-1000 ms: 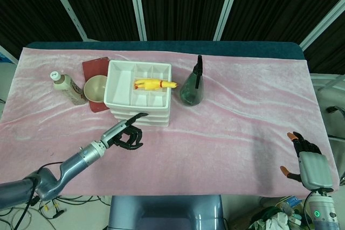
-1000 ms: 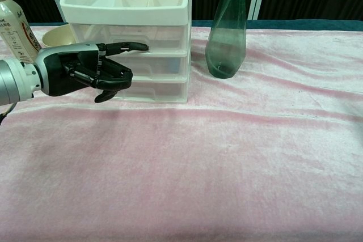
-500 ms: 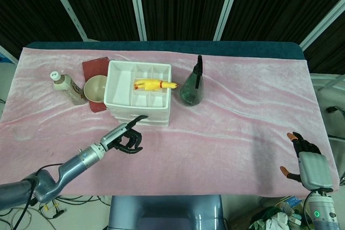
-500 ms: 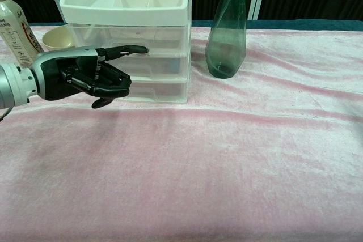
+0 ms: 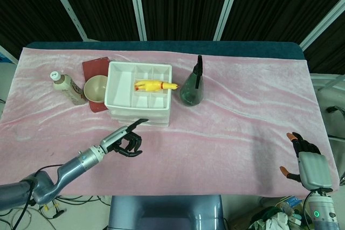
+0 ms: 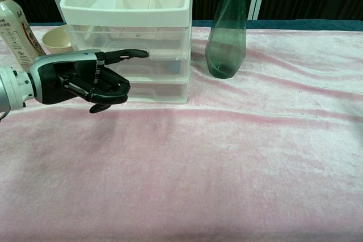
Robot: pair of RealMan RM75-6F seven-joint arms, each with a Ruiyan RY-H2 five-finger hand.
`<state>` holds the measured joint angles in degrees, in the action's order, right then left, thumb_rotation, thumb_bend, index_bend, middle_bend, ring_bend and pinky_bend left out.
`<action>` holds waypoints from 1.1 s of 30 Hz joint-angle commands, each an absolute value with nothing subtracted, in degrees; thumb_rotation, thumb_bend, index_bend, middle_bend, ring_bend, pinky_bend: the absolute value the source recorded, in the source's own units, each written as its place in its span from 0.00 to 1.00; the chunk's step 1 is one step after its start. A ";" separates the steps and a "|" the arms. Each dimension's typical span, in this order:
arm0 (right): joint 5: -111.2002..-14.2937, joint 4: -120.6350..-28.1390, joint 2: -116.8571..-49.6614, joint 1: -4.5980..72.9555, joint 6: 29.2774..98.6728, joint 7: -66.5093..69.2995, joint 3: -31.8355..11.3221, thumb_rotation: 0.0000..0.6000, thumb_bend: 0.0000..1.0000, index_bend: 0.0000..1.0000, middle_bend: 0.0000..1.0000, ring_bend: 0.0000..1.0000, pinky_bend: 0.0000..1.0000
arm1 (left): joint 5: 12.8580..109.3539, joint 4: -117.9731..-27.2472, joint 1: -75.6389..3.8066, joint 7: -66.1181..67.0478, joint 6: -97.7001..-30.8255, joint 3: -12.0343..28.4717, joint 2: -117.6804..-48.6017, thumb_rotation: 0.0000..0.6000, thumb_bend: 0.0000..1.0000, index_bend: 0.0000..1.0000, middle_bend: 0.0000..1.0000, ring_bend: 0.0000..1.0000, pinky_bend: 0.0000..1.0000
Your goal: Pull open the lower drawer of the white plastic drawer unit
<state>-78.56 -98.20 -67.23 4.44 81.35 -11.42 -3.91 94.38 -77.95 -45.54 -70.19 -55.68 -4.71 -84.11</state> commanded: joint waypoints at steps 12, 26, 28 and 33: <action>-78.53 -98.20 -67.24 4.46 81.29 -11.49 -3.89 1.00 0.10 0.15 0.11 0.19 0.21 | 95.47 -79.08 -45.19 -69.14 -56.89 -6.05 -83.53 1.00 0.32 0.02 0.69 0.70 0.77; -78.58 -98.23 -67.29 4.45 81.33 -11.61 -3.86 1.00 0.10 0.15 0.11 0.19 0.21 | 97.21 -80.65 -45.05 -68.67 -58.31 -7.62 -82.46 1.00 0.32 0.02 0.69 0.70 0.77; -78.49 -98.25 -67.27 4.45 81.31 -11.59 -3.88 1.00 0.10 0.15 0.11 0.19 0.21 | 97.61 -80.88 -45.17 -68.74 -58.37 -7.97 -82.33 1.00 0.32 0.02 0.69 0.70 0.77; -78.53 -98.26 -67.26 4.45 81.30 -11.56 -3.86 1.00 0.10 0.15 0.11 0.19 0.21 | 98.42 -81.26 -45.49 -68.76 -58.28 -8.67 -82.23 1.00 0.32 0.02 0.69 0.70 0.77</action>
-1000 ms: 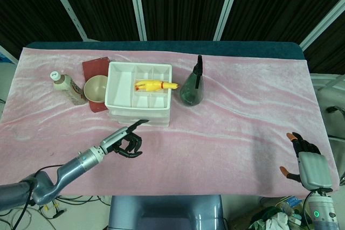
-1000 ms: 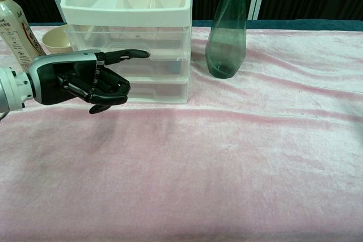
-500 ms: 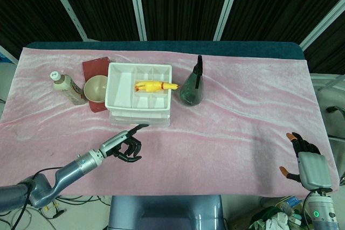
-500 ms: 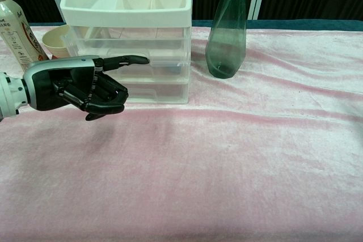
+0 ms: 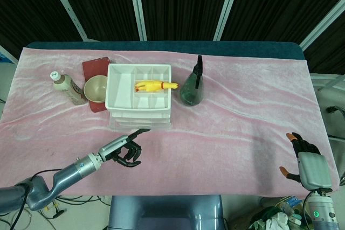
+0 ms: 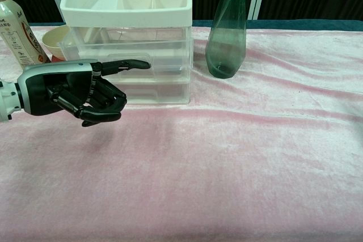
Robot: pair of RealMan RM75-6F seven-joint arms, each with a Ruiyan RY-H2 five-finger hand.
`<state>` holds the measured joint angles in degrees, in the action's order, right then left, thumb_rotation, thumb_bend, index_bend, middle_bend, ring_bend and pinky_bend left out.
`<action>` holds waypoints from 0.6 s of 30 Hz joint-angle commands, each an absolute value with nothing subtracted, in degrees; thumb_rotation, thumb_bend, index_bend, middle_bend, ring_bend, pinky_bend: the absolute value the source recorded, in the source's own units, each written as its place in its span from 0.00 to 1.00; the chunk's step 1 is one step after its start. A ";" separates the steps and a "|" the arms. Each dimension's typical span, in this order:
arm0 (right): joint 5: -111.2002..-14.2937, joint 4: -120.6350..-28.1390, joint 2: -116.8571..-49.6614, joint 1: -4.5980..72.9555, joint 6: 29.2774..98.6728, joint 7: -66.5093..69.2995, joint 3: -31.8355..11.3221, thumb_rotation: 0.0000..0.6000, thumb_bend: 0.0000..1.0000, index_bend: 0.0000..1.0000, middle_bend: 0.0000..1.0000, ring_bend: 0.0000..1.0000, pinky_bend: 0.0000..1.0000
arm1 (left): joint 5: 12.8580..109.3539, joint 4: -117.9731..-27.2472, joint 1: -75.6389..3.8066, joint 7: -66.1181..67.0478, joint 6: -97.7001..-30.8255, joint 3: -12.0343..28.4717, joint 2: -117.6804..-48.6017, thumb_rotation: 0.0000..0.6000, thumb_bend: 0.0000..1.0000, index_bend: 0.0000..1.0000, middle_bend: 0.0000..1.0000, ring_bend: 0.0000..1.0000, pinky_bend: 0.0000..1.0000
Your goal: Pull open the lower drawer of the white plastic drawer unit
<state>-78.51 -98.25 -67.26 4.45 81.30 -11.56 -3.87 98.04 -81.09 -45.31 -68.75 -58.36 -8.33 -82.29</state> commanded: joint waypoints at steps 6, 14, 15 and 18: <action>-78.59 -98.24 -67.27 4.45 81.33 -11.53 -3.86 1.00 0.10 0.15 0.11 0.19 0.21 | 98.97 -81.78 -45.42 -68.52 -59.09 -9.24 -81.91 1.00 0.32 0.02 0.69 0.70 0.77; -78.57 -98.27 -67.30 4.46 81.30 -11.58 -3.83 1.00 0.10 0.15 0.11 0.19 0.21 | 99.55 -82.17 -45.29 -68.14 -59.61 -10.19 -81.64 1.00 0.31 0.02 0.69 0.70 0.77; -78.57 -98.29 -67.31 4.46 81.30 -11.59 -3.84 1.00 0.10 0.15 0.11 0.19 0.21 | 99.60 -82.20 -45.27 -68.09 -59.66 -10.28 -81.65 1.00 0.31 0.02 0.69 0.70 0.77; -78.56 -98.28 -67.30 4.46 81.32 -11.58 -3.86 1.00 0.10 0.15 0.11 0.19 0.21 | 99.90 -82.34 -45.20 -67.82 -59.85 -10.70 -81.61 1.00 0.31 0.02 0.69 0.70 0.77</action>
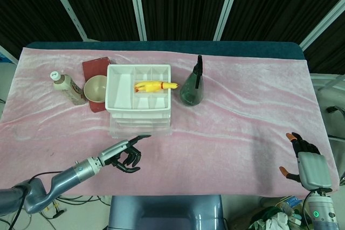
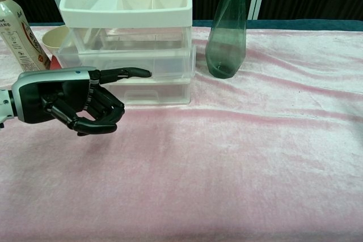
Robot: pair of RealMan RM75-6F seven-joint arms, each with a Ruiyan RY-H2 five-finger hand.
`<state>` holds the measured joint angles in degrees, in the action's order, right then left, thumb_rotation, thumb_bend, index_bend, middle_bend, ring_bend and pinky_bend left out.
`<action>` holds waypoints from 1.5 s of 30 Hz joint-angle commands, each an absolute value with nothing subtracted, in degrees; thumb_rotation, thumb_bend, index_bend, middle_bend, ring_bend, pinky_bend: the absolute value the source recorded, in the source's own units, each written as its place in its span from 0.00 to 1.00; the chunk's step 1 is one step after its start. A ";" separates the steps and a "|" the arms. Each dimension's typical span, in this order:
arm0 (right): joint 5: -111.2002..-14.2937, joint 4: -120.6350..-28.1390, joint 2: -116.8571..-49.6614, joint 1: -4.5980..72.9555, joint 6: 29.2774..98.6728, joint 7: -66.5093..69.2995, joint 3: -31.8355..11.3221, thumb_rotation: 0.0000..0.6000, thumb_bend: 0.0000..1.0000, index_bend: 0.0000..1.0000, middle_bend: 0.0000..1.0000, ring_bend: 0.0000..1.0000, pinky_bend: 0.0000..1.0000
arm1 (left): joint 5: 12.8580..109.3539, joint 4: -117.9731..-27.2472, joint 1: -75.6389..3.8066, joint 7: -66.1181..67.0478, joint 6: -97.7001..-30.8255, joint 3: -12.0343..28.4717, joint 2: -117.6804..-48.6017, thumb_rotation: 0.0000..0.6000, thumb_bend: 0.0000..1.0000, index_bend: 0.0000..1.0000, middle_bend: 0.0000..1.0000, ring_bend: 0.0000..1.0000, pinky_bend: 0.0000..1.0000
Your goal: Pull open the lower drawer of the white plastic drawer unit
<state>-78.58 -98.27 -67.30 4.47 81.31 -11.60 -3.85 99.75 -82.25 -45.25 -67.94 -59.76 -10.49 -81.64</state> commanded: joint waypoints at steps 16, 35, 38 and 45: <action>-78.57 -98.30 -67.33 4.48 81.24 -11.61 -3.81 1.00 0.10 0.15 0.11 0.19 0.21 | 100.99 -83.40 -44.88 -66.83 -61.19 -12.06 -81.06 1.00 0.31 0.02 0.69 0.70 0.77; -78.43 -98.38 -67.31 4.51 81.18 -11.62 -3.85 1.00 0.10 0.15 0.11 0.19 0.21 | 102.84 -84.46 -44.97 -65.27 -61.79 -14.01 -80.78 1.00 0.32 0.01 0.69 0.70 0.76; -78.41 -98.40 -67.30 4.50 81.17 -11.61 -3.84 1.00 0.10 0.15 0.11 0.19 0.21 | 103.08 -84.69 -44.95 -64.97 -61.94 -14.26 -80.79 1.00 0.31 0.01 0.69 0.70 0.76; -78.24 -98.46 -67.28 4.50 81.10 -11.68 -3.86 1.00 0.10 0.15 0.11 0.19 0.21 | 104.61 -86.07 -44.69 -62.92 -63.05 -15.50 -79.89 1.00 0.31 0.01 0.69 0.70 0.76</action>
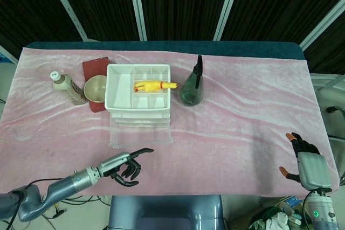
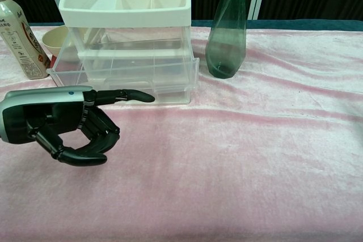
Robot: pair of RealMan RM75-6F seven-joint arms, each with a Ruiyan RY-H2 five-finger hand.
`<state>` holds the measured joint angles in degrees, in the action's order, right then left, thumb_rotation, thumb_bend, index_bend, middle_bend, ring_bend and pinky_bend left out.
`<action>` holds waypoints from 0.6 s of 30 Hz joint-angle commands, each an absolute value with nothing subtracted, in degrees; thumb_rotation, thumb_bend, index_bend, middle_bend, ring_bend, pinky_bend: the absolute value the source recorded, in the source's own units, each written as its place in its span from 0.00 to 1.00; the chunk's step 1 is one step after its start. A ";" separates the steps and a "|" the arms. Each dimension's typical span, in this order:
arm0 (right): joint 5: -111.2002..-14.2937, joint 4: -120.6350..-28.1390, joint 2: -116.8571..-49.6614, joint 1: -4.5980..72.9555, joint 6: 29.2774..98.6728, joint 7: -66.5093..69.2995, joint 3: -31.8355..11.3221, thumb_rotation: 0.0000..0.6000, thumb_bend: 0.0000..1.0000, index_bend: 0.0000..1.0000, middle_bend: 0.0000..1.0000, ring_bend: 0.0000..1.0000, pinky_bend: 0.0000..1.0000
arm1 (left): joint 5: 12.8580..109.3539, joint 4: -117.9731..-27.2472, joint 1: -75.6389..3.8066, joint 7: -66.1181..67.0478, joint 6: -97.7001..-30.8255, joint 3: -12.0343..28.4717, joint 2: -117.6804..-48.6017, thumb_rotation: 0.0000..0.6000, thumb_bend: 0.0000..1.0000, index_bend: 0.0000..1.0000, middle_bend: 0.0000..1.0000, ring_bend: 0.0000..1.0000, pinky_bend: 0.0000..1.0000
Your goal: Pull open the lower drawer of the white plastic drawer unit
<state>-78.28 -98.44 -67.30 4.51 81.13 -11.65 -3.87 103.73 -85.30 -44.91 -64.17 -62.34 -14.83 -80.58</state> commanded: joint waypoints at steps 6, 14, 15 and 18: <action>-78.16 -98.50 -67.28 4.50 81.12 -11.71 -3.90 1.00 0.10 0.15 0.11 0.19 0.21 | 106.99 -89.01 -44.28 -54.72 -64.00 -17.12 -76.30 1.00 0.32 0.08 0.66 0.67 0.74; -78.36 -98.54 -67.38 4.47 81.27 -12.05 -3.80 1.00 0.10 0.15 0.11 0.19 0.21 | 102.55 -102.80 -37.60 -22.93 -66.53 -17.60 -64.81 1.00 0.31 0.08 0.50 0.42 0.45; -78.36 -98.54 -67.38 4.45 81.31 -12.07 -3.81 1.00 0.10 0.15 0.11 0.19 0.21 | 101.87 -104.00 -36.33 -19.59 -67.68 -17.44 -63.93 1.00 0.30 0.08 0.48 0.39 0.41; -78.27 -98.51 -67.40 4.41 81.40 -12.14 -3.85 1.00 0.10 0.15 0.11 0.19 0.21 | 100.43 -106.66 -32.49 -12.21 -71.86 -17.06 -61.67 1.00 0.26 0.08 0.43 0.31 0.35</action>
<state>-78.27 -98.52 -67.40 4.41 81.40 -12.14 -3.85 103.30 -100.33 -38.12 -22.97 -67.01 -17.19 -67.03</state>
